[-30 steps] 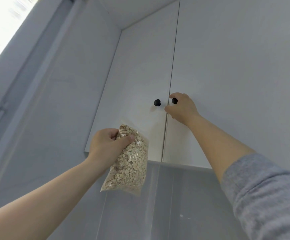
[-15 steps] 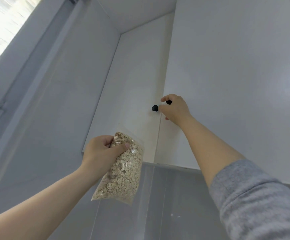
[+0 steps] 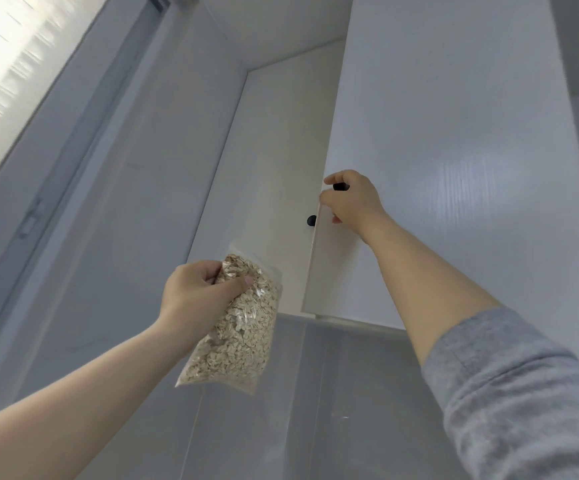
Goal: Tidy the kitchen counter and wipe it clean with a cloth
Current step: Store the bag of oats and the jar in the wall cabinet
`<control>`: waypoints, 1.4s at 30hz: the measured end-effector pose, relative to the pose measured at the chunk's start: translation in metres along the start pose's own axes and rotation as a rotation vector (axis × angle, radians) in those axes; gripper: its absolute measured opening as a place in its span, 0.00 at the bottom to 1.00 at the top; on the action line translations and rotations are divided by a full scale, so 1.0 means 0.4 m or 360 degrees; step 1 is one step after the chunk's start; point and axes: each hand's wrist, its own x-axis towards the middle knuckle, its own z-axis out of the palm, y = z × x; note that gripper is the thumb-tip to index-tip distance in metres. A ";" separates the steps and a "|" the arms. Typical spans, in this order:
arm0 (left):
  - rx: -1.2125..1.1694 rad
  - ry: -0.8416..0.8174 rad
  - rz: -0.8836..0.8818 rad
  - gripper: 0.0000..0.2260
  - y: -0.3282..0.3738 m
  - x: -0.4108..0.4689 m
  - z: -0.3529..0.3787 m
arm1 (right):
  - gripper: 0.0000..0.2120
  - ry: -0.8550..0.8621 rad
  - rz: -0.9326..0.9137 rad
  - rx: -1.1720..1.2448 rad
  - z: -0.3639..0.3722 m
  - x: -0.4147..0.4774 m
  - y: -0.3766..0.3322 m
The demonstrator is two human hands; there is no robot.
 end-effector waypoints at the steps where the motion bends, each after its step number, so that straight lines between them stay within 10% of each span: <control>1: 0.0000 0.0024 0.0017 0.11 0.019 -0.008 -0.010 | 0.17 -0.0002 -0.0007 0.0035 -0.008 -0.008 -0.017; 36: 0.0095 -0.0127 0.0203 0.21 0.419 -0.306 -0.233 | 0.15 0.0229 0.0292 0.0988 -0.392 -0.271 -0.392; 42: -0.0001 -0.0226 0.0232 0.11 0.466 -0.319 -0.210 | 0.40 0.0342 0.0302 0.0619 -0.444 -0.328 -0.421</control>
